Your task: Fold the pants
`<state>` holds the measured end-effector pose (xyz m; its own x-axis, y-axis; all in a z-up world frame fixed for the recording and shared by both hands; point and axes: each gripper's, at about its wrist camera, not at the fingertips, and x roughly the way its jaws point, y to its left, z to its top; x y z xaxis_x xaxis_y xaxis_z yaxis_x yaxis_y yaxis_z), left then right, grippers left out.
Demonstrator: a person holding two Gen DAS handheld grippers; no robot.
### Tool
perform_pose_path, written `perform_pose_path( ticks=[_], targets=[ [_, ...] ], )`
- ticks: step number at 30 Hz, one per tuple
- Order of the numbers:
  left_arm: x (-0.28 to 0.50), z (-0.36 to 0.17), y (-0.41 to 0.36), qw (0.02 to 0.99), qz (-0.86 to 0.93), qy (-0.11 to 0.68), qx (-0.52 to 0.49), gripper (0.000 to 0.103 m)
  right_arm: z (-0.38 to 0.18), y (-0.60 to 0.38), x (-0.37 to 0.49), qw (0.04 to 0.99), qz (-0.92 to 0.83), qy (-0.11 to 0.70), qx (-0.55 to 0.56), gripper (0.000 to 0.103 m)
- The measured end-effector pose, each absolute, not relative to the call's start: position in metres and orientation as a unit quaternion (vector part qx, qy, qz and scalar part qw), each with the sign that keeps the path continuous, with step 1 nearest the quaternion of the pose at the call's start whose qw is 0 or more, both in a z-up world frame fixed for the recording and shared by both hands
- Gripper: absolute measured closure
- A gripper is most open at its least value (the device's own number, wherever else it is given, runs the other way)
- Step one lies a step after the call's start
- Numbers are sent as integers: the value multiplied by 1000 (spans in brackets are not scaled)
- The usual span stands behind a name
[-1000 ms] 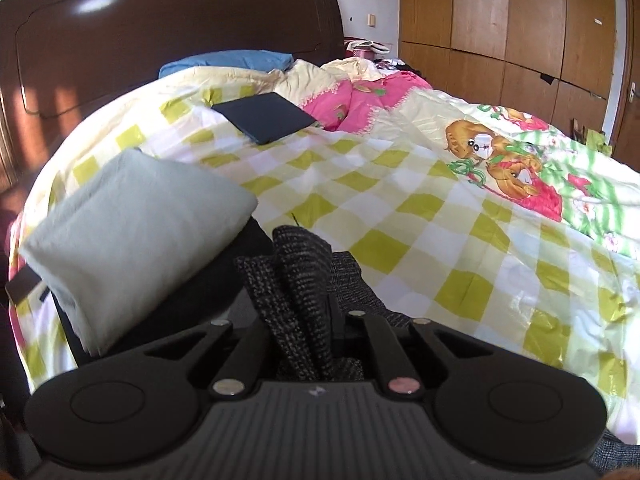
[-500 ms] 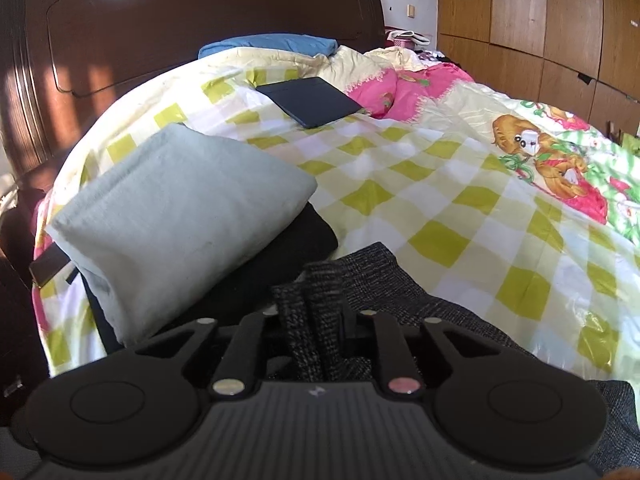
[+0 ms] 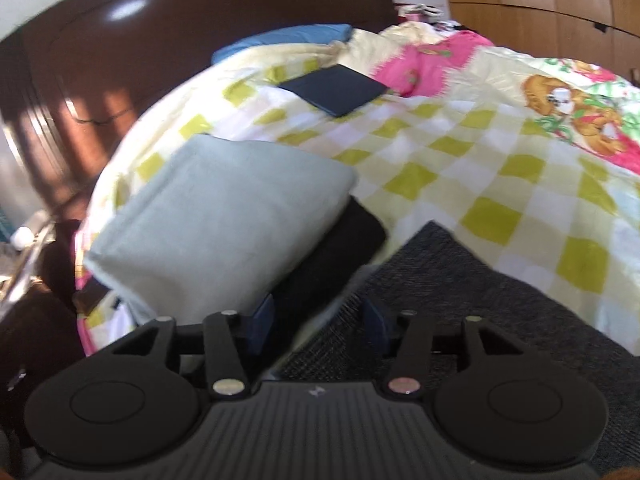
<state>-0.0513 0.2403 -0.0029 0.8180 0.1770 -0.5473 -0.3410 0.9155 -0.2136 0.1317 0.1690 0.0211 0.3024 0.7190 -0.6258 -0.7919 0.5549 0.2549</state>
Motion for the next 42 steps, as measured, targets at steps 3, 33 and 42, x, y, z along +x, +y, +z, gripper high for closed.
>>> perform_pose_path(
  ticks=[3, 33, 42],
  targets=[
    [-60, -5, 238, 938, 156, 282, -128, 35, 31, 155, 125, 801, 486, 349, -24, 47],
    [43, -10, 122, 930, 56, 362, 32, 30, -69, -230, 194, 758, 263, 468, 371, 41],
    [51, -10, 98, 920, 65, 375, 96, 29, -84, -223, 212, 701, 303, 498, 411, 88]
  ],
)
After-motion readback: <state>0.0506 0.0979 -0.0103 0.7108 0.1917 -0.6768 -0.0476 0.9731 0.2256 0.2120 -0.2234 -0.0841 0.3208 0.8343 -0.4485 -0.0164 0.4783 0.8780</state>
